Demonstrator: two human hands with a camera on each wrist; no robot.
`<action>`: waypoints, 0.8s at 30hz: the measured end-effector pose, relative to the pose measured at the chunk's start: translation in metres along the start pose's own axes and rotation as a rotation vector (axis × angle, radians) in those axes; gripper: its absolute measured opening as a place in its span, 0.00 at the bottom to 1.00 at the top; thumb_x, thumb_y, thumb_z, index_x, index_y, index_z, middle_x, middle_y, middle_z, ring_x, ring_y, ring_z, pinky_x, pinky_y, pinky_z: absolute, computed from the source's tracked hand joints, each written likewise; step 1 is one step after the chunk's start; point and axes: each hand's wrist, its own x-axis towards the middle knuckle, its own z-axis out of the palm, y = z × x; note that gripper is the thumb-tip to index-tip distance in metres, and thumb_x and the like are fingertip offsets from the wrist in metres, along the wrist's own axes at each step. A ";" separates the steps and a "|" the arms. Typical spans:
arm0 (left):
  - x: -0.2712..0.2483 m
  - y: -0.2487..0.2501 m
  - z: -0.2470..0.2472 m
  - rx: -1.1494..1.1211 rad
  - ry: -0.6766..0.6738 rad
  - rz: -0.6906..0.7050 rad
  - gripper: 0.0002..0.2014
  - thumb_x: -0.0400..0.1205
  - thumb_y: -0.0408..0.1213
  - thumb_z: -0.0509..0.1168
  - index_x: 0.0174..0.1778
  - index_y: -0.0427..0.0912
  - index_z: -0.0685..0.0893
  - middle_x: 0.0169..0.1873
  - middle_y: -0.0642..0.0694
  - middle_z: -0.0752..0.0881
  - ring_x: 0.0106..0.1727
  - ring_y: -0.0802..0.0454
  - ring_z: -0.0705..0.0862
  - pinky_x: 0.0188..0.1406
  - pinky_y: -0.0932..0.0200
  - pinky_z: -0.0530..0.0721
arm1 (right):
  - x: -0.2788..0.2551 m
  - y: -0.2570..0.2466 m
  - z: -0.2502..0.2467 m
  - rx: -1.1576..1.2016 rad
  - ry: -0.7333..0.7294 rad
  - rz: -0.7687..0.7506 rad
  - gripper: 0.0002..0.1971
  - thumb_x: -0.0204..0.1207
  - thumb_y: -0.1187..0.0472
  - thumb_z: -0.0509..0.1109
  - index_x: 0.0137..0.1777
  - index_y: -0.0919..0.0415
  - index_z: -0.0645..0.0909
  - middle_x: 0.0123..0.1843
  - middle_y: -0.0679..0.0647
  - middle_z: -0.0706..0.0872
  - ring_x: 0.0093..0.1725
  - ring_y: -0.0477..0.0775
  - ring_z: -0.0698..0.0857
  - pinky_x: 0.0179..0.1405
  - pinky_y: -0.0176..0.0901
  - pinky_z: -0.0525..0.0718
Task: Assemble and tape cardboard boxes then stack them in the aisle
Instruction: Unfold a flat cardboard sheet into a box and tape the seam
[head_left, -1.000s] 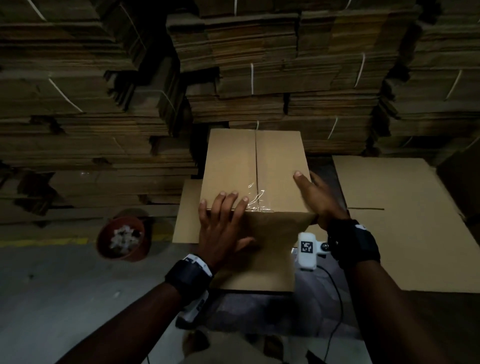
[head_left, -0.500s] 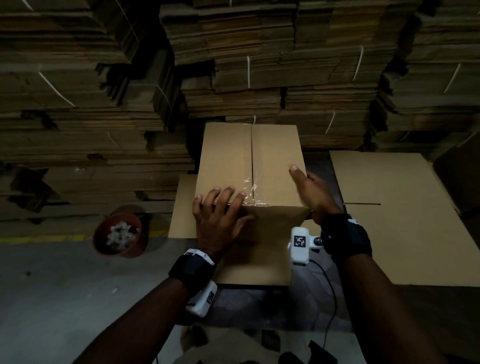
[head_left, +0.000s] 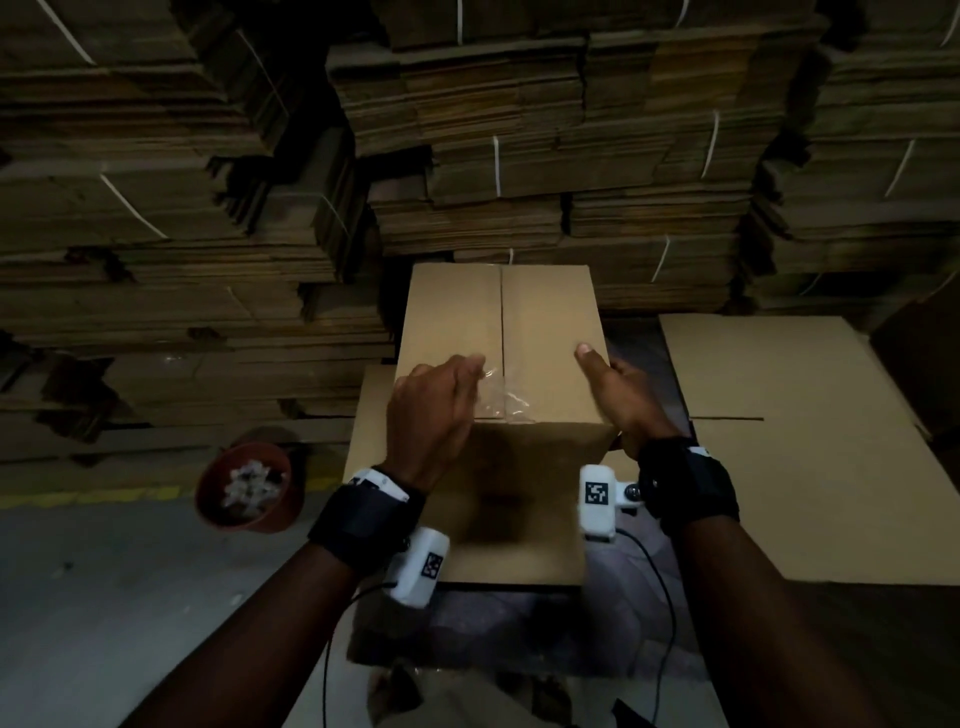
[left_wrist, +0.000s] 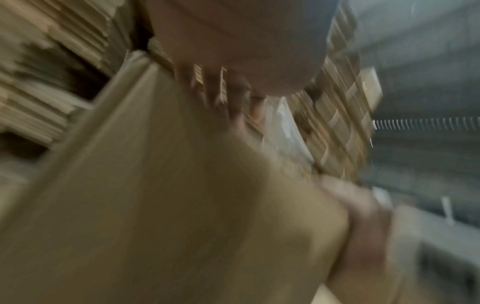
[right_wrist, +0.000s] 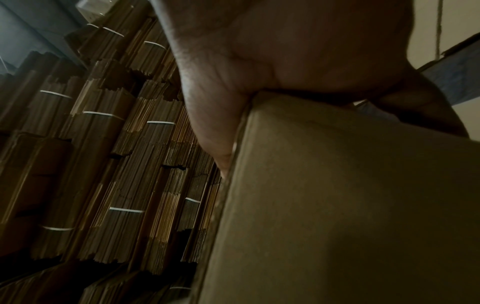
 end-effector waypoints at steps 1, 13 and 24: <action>0.007 0.004 -0.005 -0.105 -0.036 -0.028 0.27 0.90 0.61 0.44 0.50 0.50 0.86 0.32 0.54 0.87 0.35 0.56 0.87 0.40 0.50 0.86 | -0.001 0.000 0.000 0.000 -0.004 0.001 0.15 0.82 0.36 0.67 0.55 0.45 0.83 0.52 0.48 0.89 0.52 0.51 0.86 0.55 0.53 0.85; 0.046 0.010 -0.028 -0.110 -0.500 0.069 0.01 0.84 0.38 0.70 0.50 0.49 0.87 0.40 0.59 0.87 0.40 0.65 0.86 0.40 0.67 0.80 | -0.004 -0.001 -0.002 0.008 -0.002 -0.028 0.12 0.83 0.37 0.67 0.48 0.43 0.80 0.46 0.42 0.85 0.44 0.43 0.81 0.51 0.51 0.80; 0.089 0.016 -0.034 -0.446 -0.061 -0.109 0.07 0.87 0.37 0.67 0.57 0.40 0.86 0.54 0.44 0.87 0.57 0.51 0.86 0.58 0.51 0.87 | 0.004 0.003 -0.001 -0.008 0.035 -0.044 0.15 0.82 0.36 0.68 0.45 0.46 0.82 0.46 0.46 0.87 0.45 0.47 0.83 0.58 0.56 0.84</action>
